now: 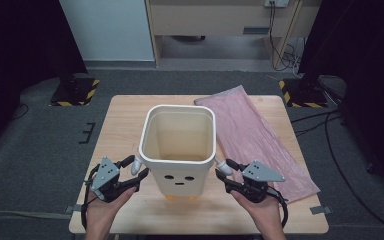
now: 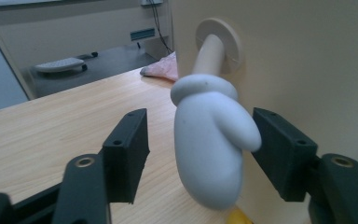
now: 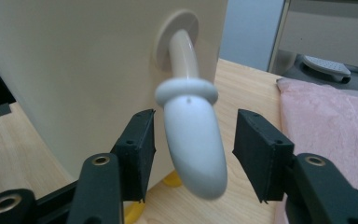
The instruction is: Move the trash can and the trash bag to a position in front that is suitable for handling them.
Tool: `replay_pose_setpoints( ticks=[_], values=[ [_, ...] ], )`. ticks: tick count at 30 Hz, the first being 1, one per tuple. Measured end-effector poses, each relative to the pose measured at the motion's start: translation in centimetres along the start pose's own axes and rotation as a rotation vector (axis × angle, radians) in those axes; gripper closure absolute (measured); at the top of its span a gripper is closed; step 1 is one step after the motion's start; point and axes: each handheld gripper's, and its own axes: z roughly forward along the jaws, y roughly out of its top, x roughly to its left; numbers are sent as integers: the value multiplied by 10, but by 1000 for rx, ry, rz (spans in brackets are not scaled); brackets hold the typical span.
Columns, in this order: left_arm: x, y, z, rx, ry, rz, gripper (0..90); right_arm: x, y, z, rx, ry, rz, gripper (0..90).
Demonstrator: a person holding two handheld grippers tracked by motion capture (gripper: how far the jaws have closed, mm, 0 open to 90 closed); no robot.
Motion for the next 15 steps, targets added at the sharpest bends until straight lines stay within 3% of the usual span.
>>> replay_pose_setpoints(
  ticks=[4,8,12,15],
  values=[
    [2,4,3,0,29,-5,433,2,7,-1,-21,8,-10,520],
    [3,8,10,16,0,8,479,1,17,4,-15,18,-18,561],
    [5,13,17,-1,-39,-11,587,2,23,11,10,31,-27,613],
    [7,18,22,12,-36,-15,609,0,24,11,13,36,-20,618]
  ],
)
